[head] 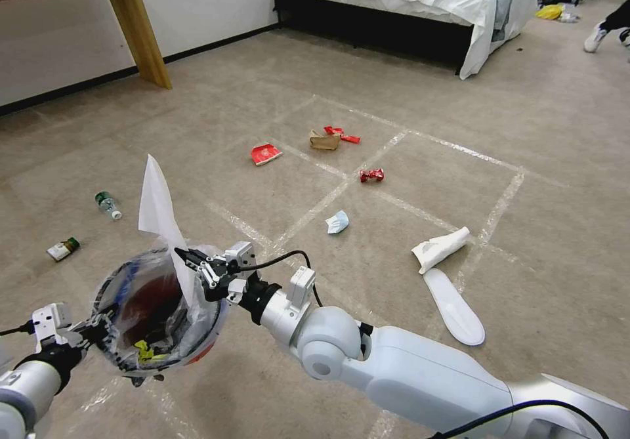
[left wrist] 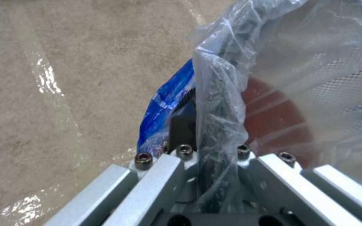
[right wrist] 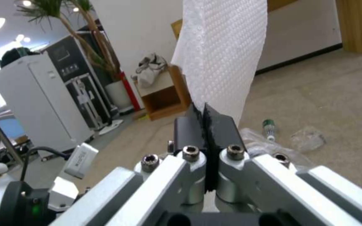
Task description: Pick up the trash bin and place the garbage on the floor into it.
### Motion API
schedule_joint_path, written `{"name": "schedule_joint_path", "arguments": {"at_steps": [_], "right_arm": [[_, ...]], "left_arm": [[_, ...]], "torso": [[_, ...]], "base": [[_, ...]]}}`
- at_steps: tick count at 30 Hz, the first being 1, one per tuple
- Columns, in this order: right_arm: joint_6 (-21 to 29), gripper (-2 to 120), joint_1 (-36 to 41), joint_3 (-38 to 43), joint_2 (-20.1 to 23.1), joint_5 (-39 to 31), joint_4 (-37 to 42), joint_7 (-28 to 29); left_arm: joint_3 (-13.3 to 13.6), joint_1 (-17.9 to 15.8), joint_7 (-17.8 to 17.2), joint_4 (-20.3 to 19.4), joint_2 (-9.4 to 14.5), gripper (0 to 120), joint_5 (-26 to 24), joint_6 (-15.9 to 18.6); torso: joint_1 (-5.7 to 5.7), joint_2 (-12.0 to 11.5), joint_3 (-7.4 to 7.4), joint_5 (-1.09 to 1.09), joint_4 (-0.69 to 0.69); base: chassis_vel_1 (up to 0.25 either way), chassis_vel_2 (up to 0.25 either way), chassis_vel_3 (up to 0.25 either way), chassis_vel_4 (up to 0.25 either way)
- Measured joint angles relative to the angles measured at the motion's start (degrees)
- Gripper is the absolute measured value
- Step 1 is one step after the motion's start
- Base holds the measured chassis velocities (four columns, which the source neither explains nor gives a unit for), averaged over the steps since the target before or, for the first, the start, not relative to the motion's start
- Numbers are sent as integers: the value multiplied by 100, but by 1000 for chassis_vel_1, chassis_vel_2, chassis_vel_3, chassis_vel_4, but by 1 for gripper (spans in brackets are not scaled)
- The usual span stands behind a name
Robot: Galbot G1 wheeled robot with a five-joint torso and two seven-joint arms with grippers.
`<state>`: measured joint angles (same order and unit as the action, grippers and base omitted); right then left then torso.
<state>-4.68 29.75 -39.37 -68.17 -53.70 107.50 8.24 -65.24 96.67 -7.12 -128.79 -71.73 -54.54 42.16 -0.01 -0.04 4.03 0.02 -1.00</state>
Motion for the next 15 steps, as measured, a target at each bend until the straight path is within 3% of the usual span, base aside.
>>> {"name": "schedule_joint_path", "arguments": {"at_steps": [15], "right_arm": [[-58,0,-1,-226,23,201,-97,-43]], "left_arm": [[-41,-11,-6,-21,56,1,-53,0]], "torso": [[0,0,0,-1,-1]], "base": [[0,0,0,0]]}}
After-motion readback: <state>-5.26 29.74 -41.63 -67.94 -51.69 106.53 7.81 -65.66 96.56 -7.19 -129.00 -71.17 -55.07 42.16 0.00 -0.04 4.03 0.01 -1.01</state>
